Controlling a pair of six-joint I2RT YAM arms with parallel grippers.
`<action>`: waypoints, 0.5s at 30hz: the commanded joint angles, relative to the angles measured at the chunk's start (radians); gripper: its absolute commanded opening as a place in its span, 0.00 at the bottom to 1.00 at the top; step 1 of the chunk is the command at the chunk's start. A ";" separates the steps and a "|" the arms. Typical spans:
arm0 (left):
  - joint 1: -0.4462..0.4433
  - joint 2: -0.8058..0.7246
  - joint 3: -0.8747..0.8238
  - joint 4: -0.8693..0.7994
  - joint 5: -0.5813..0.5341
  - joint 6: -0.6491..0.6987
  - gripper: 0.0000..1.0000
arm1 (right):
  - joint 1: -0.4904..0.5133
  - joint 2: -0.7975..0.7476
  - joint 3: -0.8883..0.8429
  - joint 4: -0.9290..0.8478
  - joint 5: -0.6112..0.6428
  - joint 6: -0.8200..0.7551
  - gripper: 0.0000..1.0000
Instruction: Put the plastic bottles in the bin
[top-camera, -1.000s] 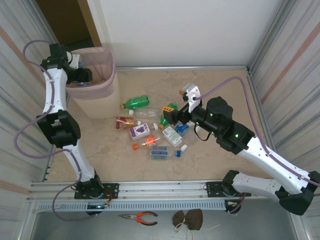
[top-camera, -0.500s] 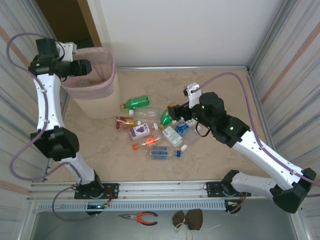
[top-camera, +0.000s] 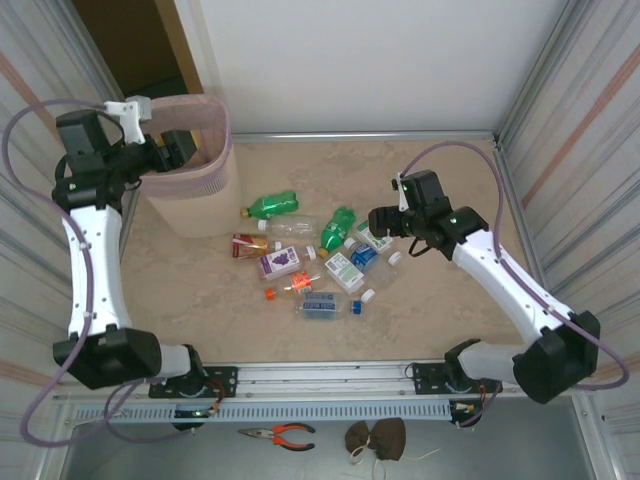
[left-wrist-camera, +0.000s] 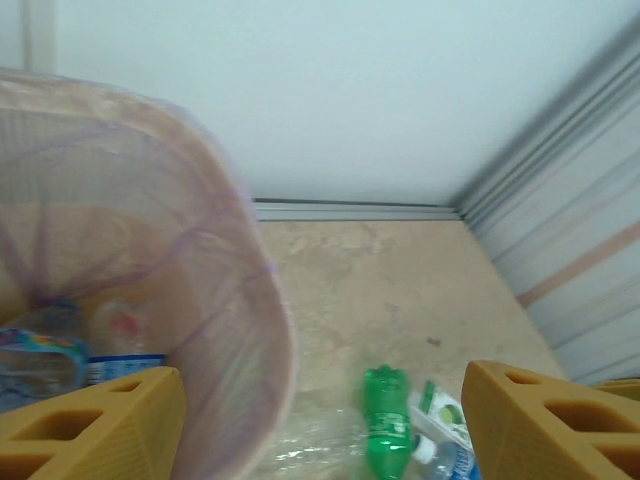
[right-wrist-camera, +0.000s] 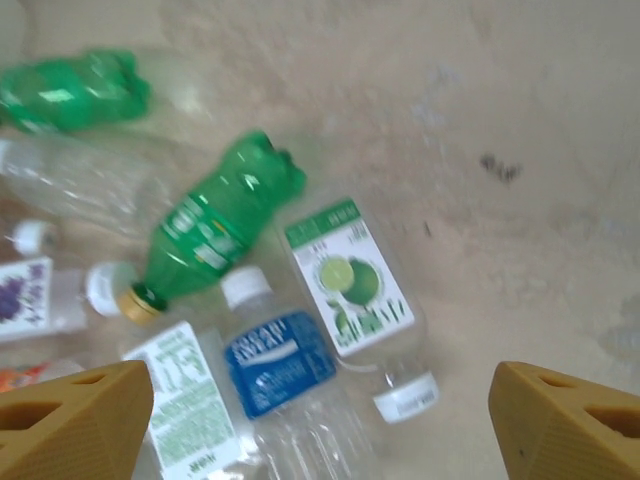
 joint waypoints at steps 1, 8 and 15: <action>-0.006 -0.088 -0.080 0.143 0.102 -0.118 0.73 | -0.007 0.057 0.030 -0.126 -0.053 -0.017 0.82; -0.042 -0.186 -0.211 0.150 0.110 -0.152 0.73 | 0.033 0.125 -0.070 -0.120 -0.087 0.002 0.72; -0.063 -0.224 -0.285 0.151 0.103 -0.168 0.73 | 0.052 0.193 -0.143 -0.060 -0.124 0.018 0.69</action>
